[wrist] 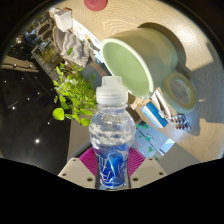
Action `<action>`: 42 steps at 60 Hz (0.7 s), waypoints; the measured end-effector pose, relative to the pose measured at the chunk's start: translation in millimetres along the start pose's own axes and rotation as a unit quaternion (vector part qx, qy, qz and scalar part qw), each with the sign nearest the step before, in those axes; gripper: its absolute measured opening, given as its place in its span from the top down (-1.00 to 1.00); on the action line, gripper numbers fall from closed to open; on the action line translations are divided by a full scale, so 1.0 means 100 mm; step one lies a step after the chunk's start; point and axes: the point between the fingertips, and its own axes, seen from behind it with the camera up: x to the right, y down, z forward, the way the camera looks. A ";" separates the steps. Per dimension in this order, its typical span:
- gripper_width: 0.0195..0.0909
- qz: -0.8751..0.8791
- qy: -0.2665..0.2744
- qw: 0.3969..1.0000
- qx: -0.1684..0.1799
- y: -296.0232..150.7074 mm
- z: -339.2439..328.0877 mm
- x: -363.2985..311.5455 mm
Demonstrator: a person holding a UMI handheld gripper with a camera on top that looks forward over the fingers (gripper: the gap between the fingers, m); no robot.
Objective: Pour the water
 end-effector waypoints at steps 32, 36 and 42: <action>0.59 -0.655 0.065 0.753 0.001 -0.04 -0.43 -1.32; 0.59 -0.719 0.064 0.692 0.022 -0.22 -0.60 -1.58; 0.59 -0.796 0.084 0.597 0.056 -0.66 -0.74 -1.83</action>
